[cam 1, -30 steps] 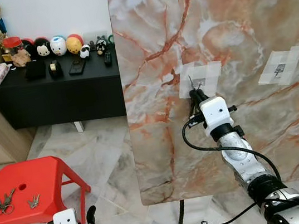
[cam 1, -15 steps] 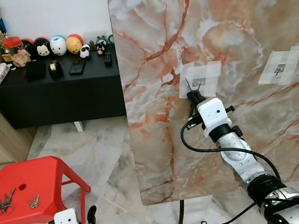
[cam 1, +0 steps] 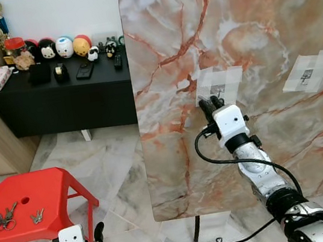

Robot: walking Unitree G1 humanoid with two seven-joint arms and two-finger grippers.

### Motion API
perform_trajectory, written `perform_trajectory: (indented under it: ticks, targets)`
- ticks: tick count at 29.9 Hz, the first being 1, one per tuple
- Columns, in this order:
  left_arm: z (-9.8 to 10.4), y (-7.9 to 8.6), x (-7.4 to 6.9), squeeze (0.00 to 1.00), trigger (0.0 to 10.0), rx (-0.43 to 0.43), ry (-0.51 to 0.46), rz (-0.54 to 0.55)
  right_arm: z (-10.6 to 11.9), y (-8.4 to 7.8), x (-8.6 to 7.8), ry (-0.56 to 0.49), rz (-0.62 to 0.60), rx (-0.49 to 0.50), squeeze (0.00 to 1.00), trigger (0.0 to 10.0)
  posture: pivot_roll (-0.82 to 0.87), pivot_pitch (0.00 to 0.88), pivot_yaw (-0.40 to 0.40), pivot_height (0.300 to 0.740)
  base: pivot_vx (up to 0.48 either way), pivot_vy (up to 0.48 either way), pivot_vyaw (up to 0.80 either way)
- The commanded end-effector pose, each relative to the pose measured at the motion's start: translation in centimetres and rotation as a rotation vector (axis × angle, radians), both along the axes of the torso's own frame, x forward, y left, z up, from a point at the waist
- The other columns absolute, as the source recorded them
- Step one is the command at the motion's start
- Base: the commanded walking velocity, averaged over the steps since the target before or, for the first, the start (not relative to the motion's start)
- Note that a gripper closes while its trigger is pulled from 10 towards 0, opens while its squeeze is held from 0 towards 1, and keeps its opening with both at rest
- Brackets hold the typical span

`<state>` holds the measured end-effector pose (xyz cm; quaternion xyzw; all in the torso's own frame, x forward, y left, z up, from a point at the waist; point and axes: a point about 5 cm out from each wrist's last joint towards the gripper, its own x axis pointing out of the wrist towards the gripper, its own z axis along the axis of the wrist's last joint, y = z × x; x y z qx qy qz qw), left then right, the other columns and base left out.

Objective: Hang keys on a hook

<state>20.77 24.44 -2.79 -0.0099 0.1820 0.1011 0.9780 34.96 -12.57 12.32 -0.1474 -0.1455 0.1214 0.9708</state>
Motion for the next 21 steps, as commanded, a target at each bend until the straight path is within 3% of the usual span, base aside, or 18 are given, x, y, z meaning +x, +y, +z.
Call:
perform_trajectory:
  ticks: [1,13,14,15,16,17,21]
  targets:
    - [0.1,-0.1,0.0,0.0,10.0,0.017,-0.004,-0.014,0.3,0.4,-0.4,-0.033,0.038,0.015,1.0,10.0,0.05,0.007,-0.085,0.74,0.0,0.0,0.0]
    - [-0.4,-0.2,-0.4,0.0,10.0,0.011,0.017,-0.012,-1.9,-0.2,-3.6,-0.012,0.099,0.004,1.0,10.0,0.04,0.005,-0.086,0.74,0.0,0.0,0.0]
    - [-0.5,-0.2,-0.4,0.0,10.0,0.01,0.023,-0.011,-2.6,-0.5,-4.3,0.014,0.1,-0.003,0.82,10.0,0.04,0.005,-0.086,0.74,0.0,0.0,0.0]
    - [-0.5,-0.2,-0.5,0.0,10.0,0.008,0.029,-0.01,-3.3,-0.8,-4.8,0.043,0.097,-0.01,0.55,10.0,0.03,0.002,-0.087,0.74,0.0,0.0,0.0]
    - [-0.6,-0.2,-0.5,0.0,10.0,0.008,0.032,-0.01,-3.6,-0.9,-4.9,0.052,0.095,-0.012,0.55,10.0,0.03,0.002,-0.087,0.74,0.0,0.0,0.0]
    - [-0.6,-0.2,-0.5,0.0,10.0,0.008,0.036,-0.009,-3.9,-1.1,-5.0,0.067,0.086,-0.002,0.0,10.0,0.03,0.002,-0.087,0.74,0.0,0.0,0.0]
    - [-0.8,-0.1,-0.6,0.0,10.0,0.008,0.056,-0.008,-5.9,-1.8,-5.5,0.182,0.059,0.049,0.0,10.0,0.03,0.0,-0.086,0.74,0.0,0.0,0.0]
